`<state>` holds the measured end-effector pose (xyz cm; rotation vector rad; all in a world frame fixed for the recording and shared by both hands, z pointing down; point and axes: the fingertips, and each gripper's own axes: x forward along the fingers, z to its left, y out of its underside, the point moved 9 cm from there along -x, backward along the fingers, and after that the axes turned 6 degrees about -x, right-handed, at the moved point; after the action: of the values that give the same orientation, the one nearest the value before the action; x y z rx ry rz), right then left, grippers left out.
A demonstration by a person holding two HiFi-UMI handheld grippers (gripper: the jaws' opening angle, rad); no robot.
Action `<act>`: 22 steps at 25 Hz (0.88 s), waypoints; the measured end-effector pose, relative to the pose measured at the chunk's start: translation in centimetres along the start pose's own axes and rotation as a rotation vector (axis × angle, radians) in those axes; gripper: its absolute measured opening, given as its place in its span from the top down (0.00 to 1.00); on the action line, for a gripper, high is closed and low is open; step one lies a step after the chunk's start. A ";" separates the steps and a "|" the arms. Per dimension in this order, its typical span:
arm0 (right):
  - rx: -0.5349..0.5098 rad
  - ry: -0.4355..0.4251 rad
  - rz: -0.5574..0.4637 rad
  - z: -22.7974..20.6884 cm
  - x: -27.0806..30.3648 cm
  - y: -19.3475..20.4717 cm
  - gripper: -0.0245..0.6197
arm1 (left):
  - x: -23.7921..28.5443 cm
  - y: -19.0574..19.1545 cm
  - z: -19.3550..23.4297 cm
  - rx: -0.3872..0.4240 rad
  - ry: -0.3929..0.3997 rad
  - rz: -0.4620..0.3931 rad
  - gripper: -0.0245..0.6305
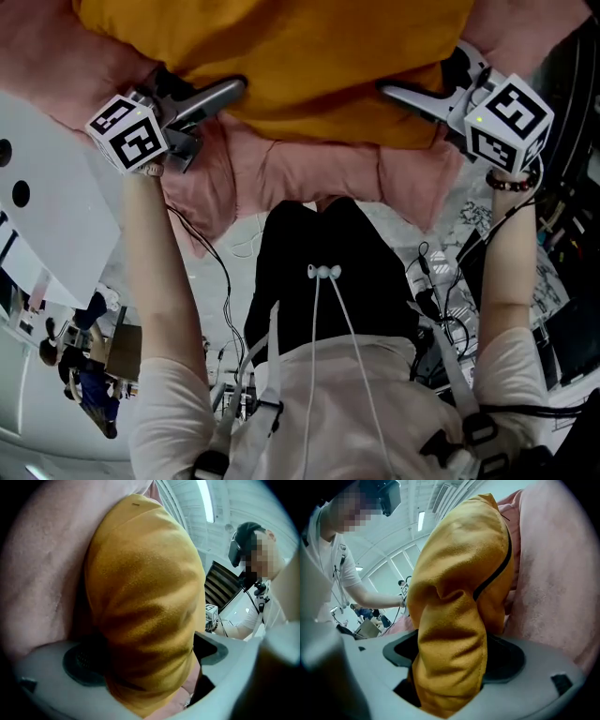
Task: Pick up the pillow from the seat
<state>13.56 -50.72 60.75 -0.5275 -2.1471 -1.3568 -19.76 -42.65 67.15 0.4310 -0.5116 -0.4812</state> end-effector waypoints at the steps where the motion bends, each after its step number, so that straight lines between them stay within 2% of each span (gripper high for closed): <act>1: 0.008 -0.002 -0.011 0.0 0.2 -0.1 0.36 | 0.1 0.0 0.0 0.005 0.012 -0.015 0.12; 4: 0.043 -0.017 -0.059 0.2 1.3 -0.3 0.36 | 0.6 0.3 0.1 0.008 0.017 -0.093 0.12; 8: 0.066 -0.013 -0.096 0.1 3.0 -0.5 0.36 | 1.1 0.7 0.2 -0.025 0.003 -0.191 0.12; 13: 0.070 -0.006 -0.095 -0.2 2.8 -0.5 0.37 | 1.2 0.6 0.0 -0.025 0.004 -0.181 0.12; 17: 0.040 -0.017 -0.086 0.2 2.6 -0.6 0.50 | 0.9 0.7 -0.2 -0.050 0.032 -0.188 0.16; 22: -0.029 -0.047 -0.084 1.4 1.7 -1.0 0.67 | 0.5 0.7 -1.5 -0.031 0.031 -0.203 0.31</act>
<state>11.29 -49.77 60.60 -0.4900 -2.2124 -1.4357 -18.32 -41.89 66.49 0.4626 -0.4321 -0.6762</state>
